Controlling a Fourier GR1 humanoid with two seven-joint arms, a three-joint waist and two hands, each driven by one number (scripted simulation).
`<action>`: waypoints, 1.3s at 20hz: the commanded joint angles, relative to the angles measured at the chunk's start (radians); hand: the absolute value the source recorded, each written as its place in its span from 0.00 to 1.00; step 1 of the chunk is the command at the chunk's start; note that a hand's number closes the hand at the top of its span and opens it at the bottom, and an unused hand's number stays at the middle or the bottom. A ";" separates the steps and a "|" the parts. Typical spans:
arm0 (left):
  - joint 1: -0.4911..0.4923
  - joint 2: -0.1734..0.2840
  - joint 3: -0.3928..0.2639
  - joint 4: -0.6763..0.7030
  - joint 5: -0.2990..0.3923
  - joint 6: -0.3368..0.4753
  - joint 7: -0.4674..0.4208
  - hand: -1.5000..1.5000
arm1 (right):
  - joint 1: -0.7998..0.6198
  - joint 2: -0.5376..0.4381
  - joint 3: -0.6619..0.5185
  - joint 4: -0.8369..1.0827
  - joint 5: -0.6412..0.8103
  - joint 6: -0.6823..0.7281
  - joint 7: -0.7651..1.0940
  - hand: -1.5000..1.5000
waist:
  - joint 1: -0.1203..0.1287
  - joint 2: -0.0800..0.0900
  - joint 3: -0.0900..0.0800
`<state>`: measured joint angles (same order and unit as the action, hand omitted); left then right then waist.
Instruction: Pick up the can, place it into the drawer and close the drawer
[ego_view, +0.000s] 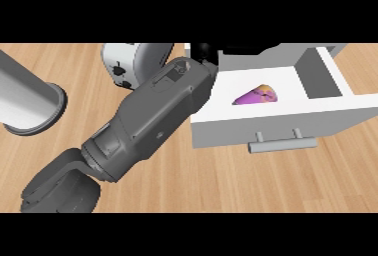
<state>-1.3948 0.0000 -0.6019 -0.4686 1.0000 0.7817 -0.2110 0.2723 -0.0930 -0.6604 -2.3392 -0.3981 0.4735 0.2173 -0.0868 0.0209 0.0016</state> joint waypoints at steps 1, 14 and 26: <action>0.017 0.000 0.014 -0.009 0.024 -0.023 -0.057 0.00 | -0.031 -0.008 0.030 -0.055 0.122 0.031 -0.056 0.00 | 0.023 -0.002 0.000; -0.057 0.000 0.030 0.004 0.057 -0.026 -0.053 0.00 | -0.241 0.006 0.334 -0.005 0.734 -0.037 -0.160 0.00 | 0.079 -0.007 -0.001; 0.002 0.052 0.012 -0.084 0.007 0.010 0.014 0.00 | -0.465 -0.011 0.634 0.324 1.226 -0.228 -0.234 0.00 | 0.107 -0.019 -0.002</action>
<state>-1.4050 0.0238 -0.5944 -0.5352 1.0256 0.7978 -0.2209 -0.1224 -0.0919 -0.1018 -2.1187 0.6966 0.2930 -0.0039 0.0136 0.0043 -0.0001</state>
